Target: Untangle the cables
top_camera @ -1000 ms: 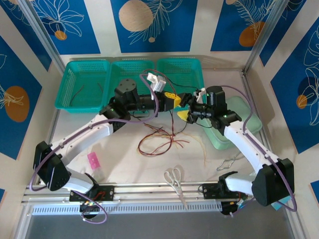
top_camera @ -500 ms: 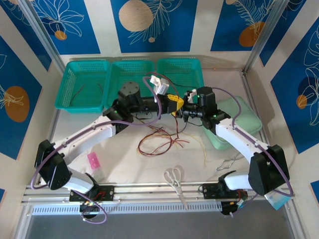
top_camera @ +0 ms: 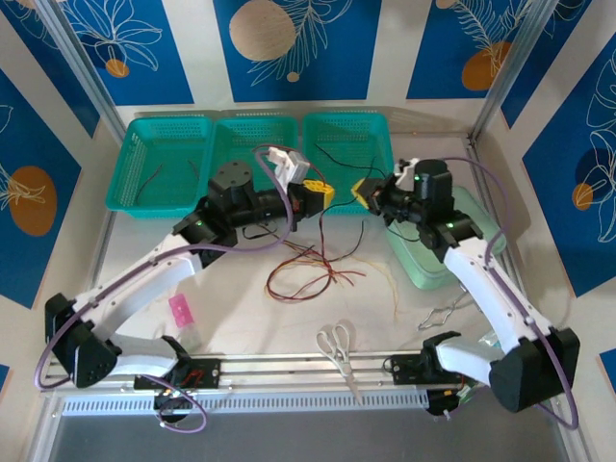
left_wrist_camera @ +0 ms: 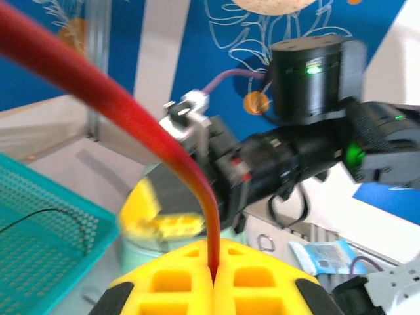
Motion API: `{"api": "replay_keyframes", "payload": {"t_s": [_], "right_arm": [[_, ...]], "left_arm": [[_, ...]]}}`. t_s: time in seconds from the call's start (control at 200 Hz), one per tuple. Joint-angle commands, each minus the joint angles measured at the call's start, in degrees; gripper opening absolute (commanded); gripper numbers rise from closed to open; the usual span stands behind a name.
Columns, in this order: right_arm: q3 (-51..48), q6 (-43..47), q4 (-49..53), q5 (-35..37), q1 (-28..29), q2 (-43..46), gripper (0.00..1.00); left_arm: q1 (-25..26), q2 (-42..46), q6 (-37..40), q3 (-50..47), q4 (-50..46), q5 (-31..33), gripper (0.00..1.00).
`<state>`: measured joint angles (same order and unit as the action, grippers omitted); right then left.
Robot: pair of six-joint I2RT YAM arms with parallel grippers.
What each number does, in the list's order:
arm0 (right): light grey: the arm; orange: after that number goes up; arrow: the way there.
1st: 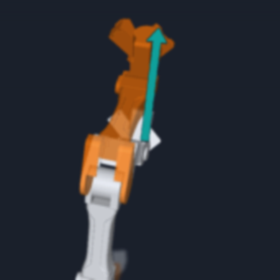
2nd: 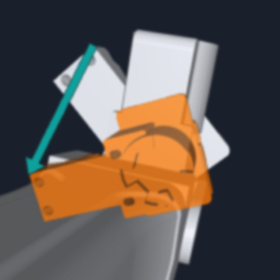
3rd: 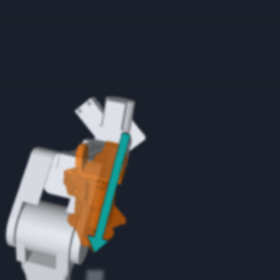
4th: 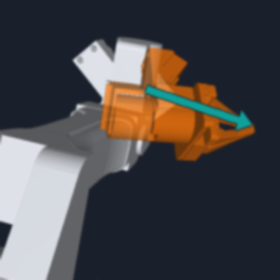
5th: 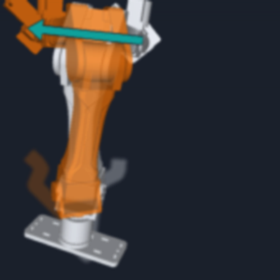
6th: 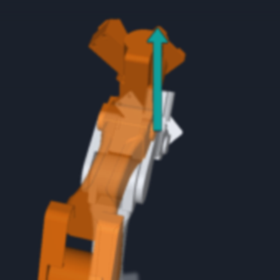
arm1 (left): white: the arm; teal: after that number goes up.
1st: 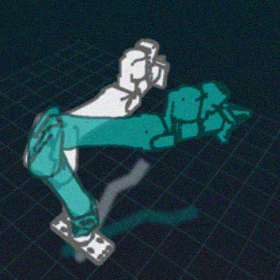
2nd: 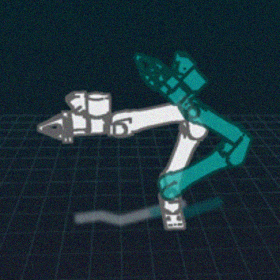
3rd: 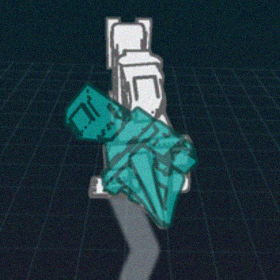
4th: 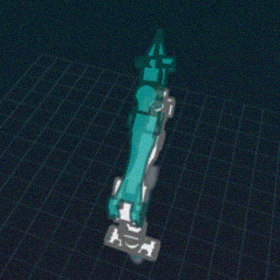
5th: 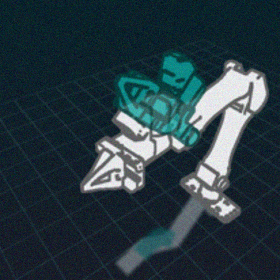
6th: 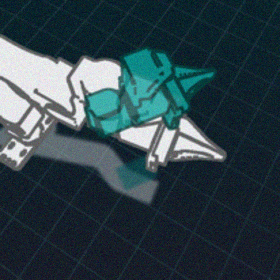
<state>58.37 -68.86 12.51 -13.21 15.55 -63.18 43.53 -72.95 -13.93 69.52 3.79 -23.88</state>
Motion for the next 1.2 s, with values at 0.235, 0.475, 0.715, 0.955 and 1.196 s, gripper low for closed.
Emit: {"api": "replay_keyframes", "payload": {"t_s": [0.235, 0.475, 0.715, 0.955, 1.196], "right_arm": [[4.42, 7.34, 5.55, 12.29, -8.72, 9.52, 0.00], [10.61, 12.55, 10.83, 23.53, -9.66, 10.66, 0.00], [11.72, 16.59, 10.34, 29.06, -10.78, 12.34, 0.00], [14.91, 21.06, 12.40, 34.77, -12.71, 12.61, 0.00], [14.83, 22.31, 11.32, 36.30, -15.20, 14.02, 0.00]], "left_arm": [[-4.46, 10.65, 5.92, 1.22, -14.66, 18.17, 0.00], [-8.38, 14.30, 7.57, 1.60, -21.40, 37.23, 0.00], [-13.01, 18.58, 7.66, -2.27, -24.04, 47.87, 0.00], [-16.71, 23.89, 7.73, -7.29, -22.68, 55.91, 0.00], [-19.42, 26.37, 7.43, -8.57, -24.10, 57.39, 0.00]]}}
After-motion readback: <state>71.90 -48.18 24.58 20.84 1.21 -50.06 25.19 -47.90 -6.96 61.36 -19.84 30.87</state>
